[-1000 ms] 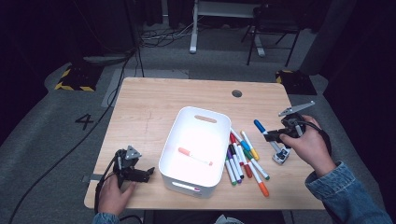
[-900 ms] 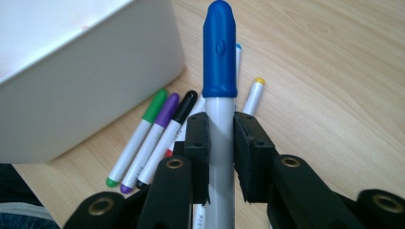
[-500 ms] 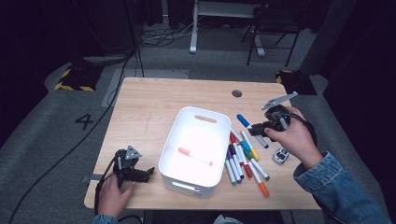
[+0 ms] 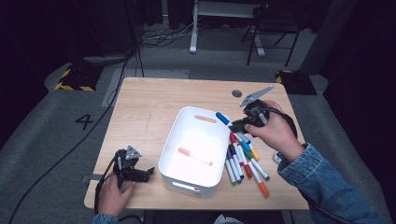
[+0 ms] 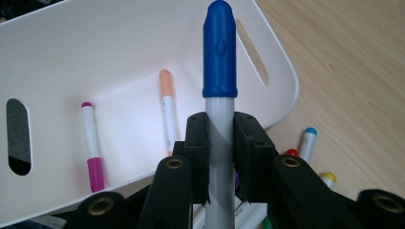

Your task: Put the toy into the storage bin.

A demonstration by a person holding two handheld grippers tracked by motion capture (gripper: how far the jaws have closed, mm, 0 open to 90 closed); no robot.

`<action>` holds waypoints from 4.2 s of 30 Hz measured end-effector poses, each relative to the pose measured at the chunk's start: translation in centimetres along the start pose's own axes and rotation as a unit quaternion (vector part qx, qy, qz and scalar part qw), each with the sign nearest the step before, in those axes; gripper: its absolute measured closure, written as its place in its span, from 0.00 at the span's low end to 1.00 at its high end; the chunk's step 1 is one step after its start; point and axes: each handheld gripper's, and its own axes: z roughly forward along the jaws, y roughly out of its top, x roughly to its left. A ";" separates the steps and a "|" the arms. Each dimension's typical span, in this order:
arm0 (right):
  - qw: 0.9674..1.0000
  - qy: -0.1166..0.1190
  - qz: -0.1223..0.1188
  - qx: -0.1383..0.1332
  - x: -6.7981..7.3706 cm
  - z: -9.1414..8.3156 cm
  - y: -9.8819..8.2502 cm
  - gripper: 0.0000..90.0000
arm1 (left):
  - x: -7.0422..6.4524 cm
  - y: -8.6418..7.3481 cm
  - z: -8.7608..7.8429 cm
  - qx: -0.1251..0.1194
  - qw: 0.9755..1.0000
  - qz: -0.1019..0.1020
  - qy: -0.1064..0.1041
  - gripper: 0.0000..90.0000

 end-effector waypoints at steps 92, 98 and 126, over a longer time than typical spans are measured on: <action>0.997 0.029 -0.073 0.017 3.8 7.6 1.8 0.57 | 0.0 0.0 0.0 0.000 1.000 0.000 -0.001 0.00; 0.998 0.021 -0.051 0.009 2.9 5.6 1.2 0.58 | 0.0 0.0 0.0 0.000 1.000 0.000 0.000 0.00; 0.998 -0.039 0.045 -0.017 -3.7 -1.0 -4.5 0.60 | 0.0 0.0 0.0 0.000 1.000 0.000 0.000 0.00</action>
